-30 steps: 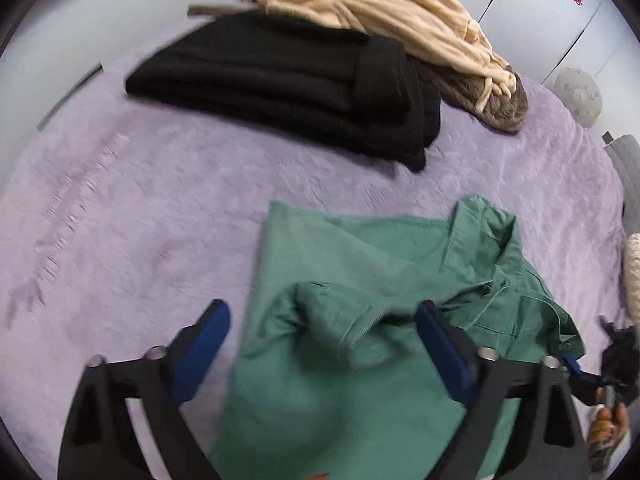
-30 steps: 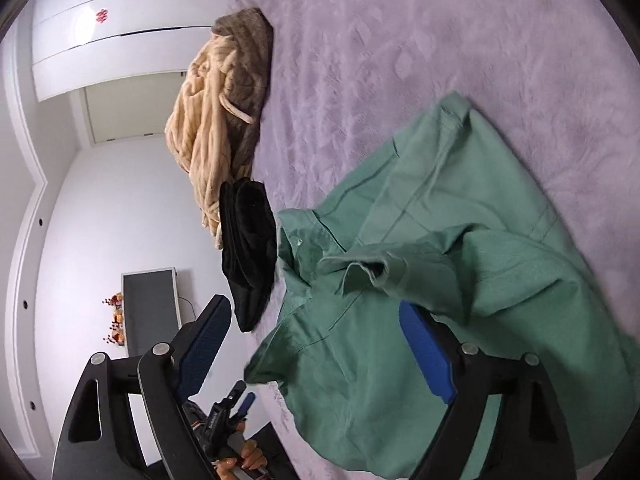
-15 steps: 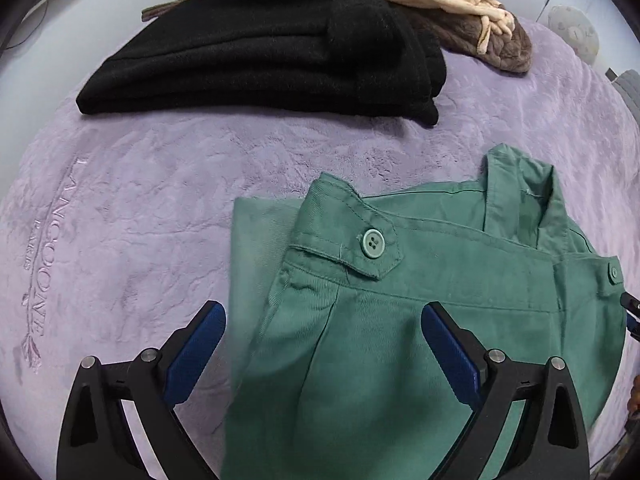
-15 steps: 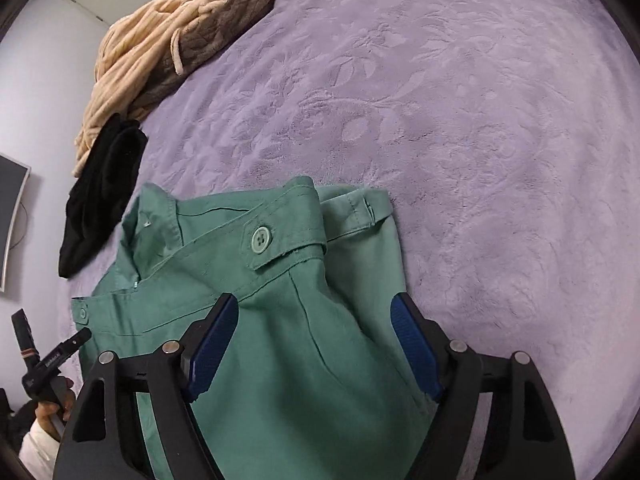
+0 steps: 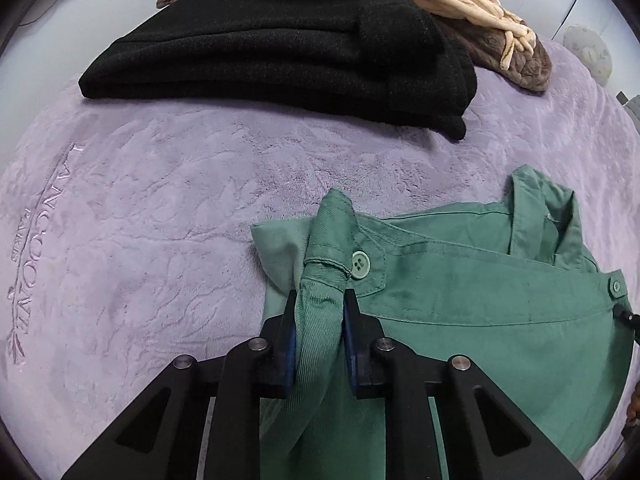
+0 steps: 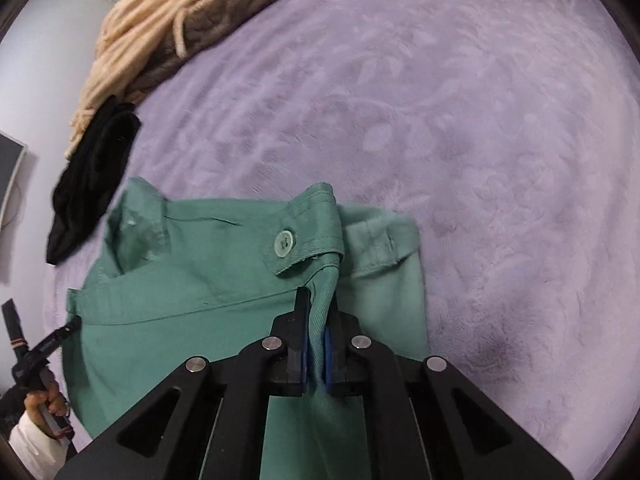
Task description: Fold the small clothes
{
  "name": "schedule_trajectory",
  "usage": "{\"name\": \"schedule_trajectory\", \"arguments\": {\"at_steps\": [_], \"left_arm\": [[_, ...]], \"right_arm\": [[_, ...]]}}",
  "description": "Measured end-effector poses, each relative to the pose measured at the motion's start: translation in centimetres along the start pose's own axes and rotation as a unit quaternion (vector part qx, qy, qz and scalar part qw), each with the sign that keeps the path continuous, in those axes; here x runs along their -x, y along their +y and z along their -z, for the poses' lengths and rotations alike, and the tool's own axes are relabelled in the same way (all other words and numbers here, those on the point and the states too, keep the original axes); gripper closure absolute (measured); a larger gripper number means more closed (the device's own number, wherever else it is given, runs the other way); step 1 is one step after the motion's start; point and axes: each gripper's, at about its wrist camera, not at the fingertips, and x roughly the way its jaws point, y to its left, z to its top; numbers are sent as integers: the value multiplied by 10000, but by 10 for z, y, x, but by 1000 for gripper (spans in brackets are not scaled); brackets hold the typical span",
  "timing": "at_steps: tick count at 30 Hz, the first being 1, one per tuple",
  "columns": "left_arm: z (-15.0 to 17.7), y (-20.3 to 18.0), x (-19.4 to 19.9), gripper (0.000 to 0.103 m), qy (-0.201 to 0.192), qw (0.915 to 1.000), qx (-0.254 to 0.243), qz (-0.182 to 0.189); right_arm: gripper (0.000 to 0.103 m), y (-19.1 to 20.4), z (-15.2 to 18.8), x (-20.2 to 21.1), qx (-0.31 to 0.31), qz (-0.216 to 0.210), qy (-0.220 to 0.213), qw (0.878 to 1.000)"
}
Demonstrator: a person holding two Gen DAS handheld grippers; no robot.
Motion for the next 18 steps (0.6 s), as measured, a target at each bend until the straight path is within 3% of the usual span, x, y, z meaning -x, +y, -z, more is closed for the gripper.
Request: {"name": "schedule_trajectory", "arguments": {"at_steps": [3,4,8,10,14,18], "left_arm": [[0,2,0,58,-133,9992,74,-374],[-2,6,5,43,-178,9983,108,-544],[-5,26,34,39,-455,9960,113,-761],[-3,33,53,39,-533,9941,70,-946],[17,22,86,39,-636,9967,-190,-462],[60,-23,91,39,-355,9978,-486,266]], "right_arm": [[80,-8,2,9,-375,27,-157,9992],[70,-11,2,18,-414,154,-200,9988],[66,-12,9,59,-435,307,-505,9973],[67,5,24,75,-188,-101,-486,9986],[67,65,73,79,524,-954,-50,9940],[67,125,135,46,888,-1714,606,9793]]}}
